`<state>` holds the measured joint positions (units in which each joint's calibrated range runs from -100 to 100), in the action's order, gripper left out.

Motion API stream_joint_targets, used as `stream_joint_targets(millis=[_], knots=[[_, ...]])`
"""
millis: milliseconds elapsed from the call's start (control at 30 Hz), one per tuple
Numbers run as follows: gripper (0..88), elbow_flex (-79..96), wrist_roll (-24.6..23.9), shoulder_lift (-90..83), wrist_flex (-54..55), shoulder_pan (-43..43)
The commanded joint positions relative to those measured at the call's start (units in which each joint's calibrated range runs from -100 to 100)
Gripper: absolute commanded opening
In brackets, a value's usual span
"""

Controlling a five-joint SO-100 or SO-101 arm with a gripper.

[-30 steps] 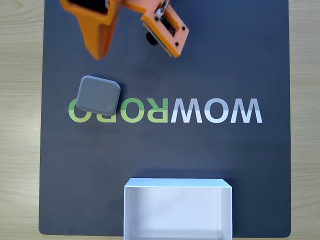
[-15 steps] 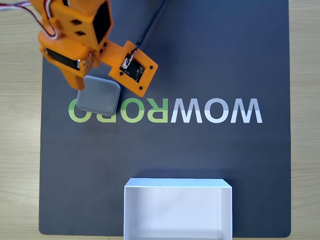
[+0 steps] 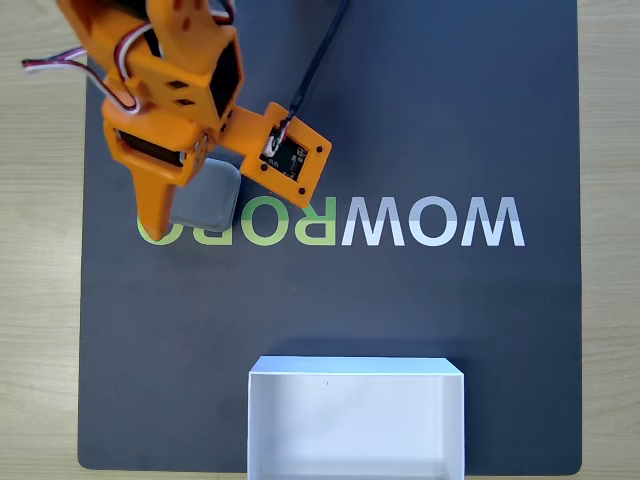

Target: Grab the usb to bin

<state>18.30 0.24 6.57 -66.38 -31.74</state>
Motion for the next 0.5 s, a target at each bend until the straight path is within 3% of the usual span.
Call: stream_joint_targets(millis=[0, 467], knots=[[40.4, -2.04, -0.29, 0.94, -0.27, 1.27], [40.7, -7.82, -1.60, 12.04, -0.45, 2.70]])
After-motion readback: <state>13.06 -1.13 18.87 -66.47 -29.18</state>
